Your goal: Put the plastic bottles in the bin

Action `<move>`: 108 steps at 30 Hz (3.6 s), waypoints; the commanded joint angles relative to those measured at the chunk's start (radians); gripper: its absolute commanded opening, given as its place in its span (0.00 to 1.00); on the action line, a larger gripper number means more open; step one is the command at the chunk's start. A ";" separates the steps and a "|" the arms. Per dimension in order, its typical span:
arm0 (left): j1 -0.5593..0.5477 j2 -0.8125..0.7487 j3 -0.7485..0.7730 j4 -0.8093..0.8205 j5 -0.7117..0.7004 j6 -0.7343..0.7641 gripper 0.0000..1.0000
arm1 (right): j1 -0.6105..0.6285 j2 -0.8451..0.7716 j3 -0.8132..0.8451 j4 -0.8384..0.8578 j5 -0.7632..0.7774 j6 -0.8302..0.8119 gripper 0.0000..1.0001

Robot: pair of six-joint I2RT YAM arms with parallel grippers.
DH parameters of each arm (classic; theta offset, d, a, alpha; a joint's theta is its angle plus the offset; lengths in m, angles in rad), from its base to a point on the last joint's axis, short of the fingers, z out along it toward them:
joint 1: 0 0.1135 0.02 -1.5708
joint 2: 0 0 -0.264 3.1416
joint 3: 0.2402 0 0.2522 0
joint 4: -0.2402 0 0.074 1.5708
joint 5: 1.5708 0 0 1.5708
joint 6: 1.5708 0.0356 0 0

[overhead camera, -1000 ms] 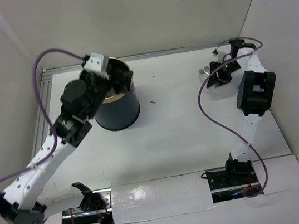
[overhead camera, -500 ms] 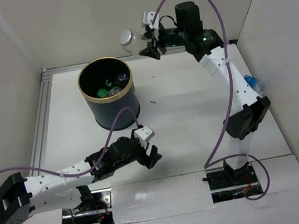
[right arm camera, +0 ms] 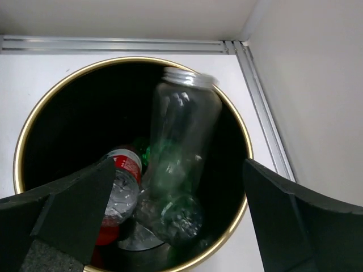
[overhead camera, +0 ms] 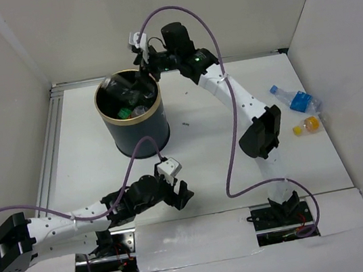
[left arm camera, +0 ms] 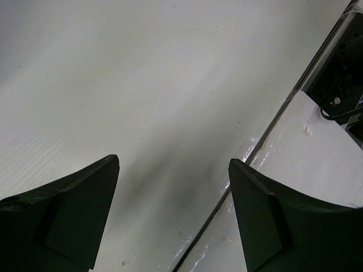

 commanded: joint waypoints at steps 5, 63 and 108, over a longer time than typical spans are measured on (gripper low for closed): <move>-0.009 0.024 0.007 0.105 -0.027 -0.008 0.90 | -0.067 -0.175 -0.028 0.099 0.168 0.068 1.00; -0.057 0.390 0.242 0.058 0.085 0.012 0.90 | -0.912 -0.104 -0.552 -0.657 0.181 -0.783 0.12; -0.086 0.274 0.041 0.199 0.019 0.023 0.90 | -0.260 -0.312 -0.206 -0.219 0.373 -0.081 0.03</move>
